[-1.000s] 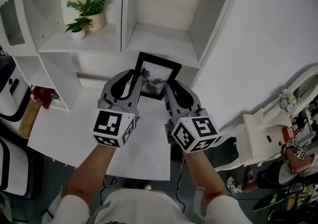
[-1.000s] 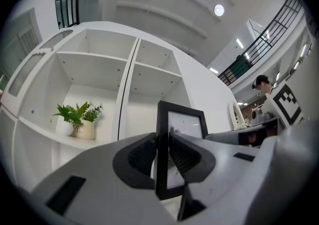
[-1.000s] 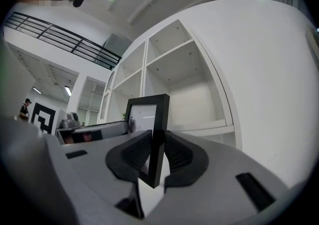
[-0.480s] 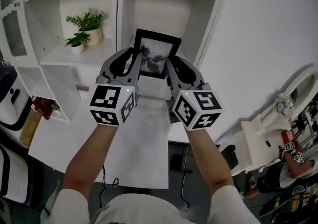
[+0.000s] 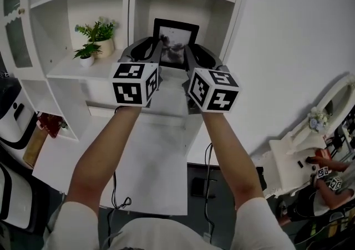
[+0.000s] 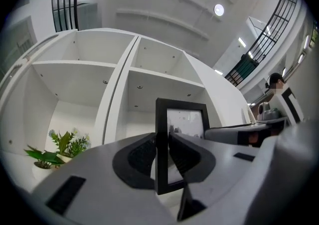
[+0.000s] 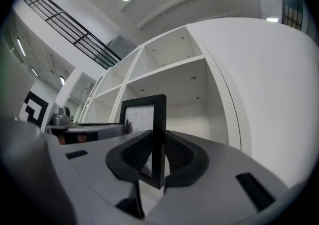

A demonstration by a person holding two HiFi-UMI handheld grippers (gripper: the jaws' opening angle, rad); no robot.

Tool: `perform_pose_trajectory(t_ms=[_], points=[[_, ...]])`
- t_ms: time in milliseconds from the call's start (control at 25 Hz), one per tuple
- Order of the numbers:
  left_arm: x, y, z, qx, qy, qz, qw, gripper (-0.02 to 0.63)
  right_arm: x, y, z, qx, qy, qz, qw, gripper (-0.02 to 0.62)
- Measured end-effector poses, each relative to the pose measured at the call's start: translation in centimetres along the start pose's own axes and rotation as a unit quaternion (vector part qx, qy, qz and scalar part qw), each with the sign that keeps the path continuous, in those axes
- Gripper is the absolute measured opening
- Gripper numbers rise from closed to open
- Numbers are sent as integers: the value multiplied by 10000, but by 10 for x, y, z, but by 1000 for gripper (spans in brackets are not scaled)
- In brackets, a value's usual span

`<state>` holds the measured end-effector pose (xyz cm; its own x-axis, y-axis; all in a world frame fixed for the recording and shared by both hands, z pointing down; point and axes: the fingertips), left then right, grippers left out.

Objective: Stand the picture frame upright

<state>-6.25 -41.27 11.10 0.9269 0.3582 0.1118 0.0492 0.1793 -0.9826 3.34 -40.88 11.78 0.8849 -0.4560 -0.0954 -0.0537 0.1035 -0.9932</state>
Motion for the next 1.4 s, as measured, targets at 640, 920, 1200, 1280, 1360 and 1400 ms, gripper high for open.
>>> perform_pose_trajectory(t_ms=[640, 920, 1200, 1280, 1360, 1400], points=[[-13, 5, -64, -352, 242, 2, 9991, 89, 39, 7, -56, -198, -539, -63, 9983, 75], [-16, -6, -93, -699, 289, 120, 9971, 89, 57, -3, -78, -521, -812, -283, 9949, 75], [-20, -24, -114, -1037, 288, 267, 9938, 89, 69, -18, -96, -907, -888, -315, 9914, 75], [-20, -26, -120, -1110, 287, 253, 9931, 89, 73, -22, -100, -976, -890, -407, 9904, 75], [-21, -28, -124, -1150, 299, 287, 9925, 89, 75, -24, -103, -1018, -888, -499, 9896, 75], [-22, -29, -126, -1169, 308, 303, 9922, 89, 75, -24, -105, -1034, -894, -535, 9892, 75]])
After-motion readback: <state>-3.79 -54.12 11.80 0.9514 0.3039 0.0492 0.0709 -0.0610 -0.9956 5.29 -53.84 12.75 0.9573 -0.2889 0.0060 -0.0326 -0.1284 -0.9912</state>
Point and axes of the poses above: the fingertips, and each gripper's own axes: z backward along the fingers, x to its right, y out of its top, and after that the axes turned 12 degrees about -x, right-handed
